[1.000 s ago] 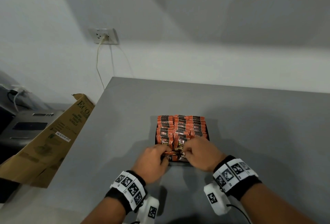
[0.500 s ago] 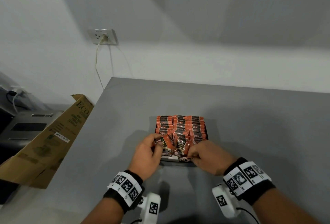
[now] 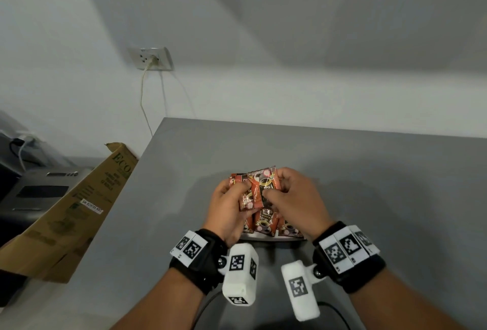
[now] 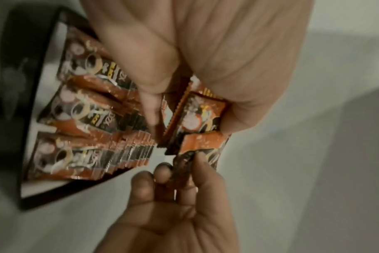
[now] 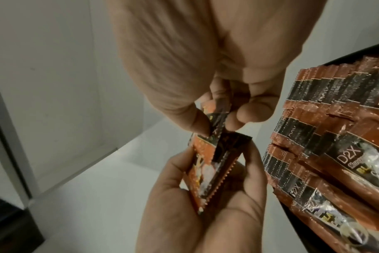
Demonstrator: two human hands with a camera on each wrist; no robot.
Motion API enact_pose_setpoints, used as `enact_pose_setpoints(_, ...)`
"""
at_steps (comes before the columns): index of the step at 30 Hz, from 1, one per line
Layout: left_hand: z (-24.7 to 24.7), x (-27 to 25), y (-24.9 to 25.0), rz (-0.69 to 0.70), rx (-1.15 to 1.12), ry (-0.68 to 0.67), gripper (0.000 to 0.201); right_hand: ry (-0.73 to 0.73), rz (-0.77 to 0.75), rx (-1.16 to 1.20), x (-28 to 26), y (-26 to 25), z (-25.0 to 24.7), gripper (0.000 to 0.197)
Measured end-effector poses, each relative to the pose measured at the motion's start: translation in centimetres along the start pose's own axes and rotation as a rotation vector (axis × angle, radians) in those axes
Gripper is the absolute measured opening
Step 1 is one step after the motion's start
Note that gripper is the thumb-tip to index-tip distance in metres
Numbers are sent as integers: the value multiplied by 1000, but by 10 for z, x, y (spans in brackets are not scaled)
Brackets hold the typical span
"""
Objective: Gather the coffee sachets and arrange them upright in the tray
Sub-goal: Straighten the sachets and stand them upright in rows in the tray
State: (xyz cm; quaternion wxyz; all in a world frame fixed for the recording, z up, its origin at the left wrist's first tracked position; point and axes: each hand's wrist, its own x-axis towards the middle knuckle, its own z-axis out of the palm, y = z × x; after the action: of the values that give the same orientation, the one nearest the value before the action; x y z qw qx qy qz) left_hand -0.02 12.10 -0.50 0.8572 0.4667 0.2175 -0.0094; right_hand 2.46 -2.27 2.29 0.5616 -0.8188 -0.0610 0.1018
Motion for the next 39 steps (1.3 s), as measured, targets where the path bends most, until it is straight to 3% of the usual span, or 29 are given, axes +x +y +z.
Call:
enact_pose_setpoints(2, 3, -2, 3, -97, -63, -85, 32, -23, -79, -199, 1, 0, 4, 7)
enact_pose_setpoints(4, 6, -3, 4, -139, -44, -166, 48, -96, -122, -371, -1, -1, 10, 18)
enact_pose_setpoints(7, 5, -1, 3, -175, -88, -155, 56, -139, -152, -461, -3, -3, 8, 70)
enact_pose_setpoints(10, 2, 1, 5, -194, -121, -202, 41, -241, -346, -444, -2, -6, -4, 101)
enact_pose_setpoints(12, 1, 0, 7, -222, -131, -274, 28, -304, -456, -499, 2, -6, -7, 95)
enact_pose_setpoints(14, 1, -3, 8, -236, -148, -324, 26, -306, -474, -495, 5, -6, -8, 84)
enact_pose_setpoints(19, 1, 0, 9, -208, -27, -256, 26, -347, -436, -476, 8, -6, -7, 83)
enact_pose_setpoints(23, 3, 6, 10, -87, -54, -162, 41, -245, -193, -230, 9, -4, -11, 95)
enact_pose_setpoints(25, 5, 8, 13, -36, -51, -145, 46, -145, -73, -109, 10, -1, -12, 80)
enact_pose_setpoints(28, 8, 11, 11, 24, 1, -102, 46, -88, -23, 35, 10, 6, -4, 50)
enact_pose_setpoints(32, 11, 9, 11, -22, 14, -102, 41, -11, 59, 256, 10, 6, -6, 22)
enact_pose_setpoints(35, 7, 8, 16, -57, 62, -119, 28, -17, 89, 255, 14, 1, -20, 15)
enact_pose_setpoints(37, 7, 7, 18, -74, 136, -155, 29, -5, 47, 97, 16, -3, -25, 18)
enact_pose_setpoints(39, 9, 6, 17, -70, 165, -181, 35, 46, 27, 132, 20, -3, -23, 26)
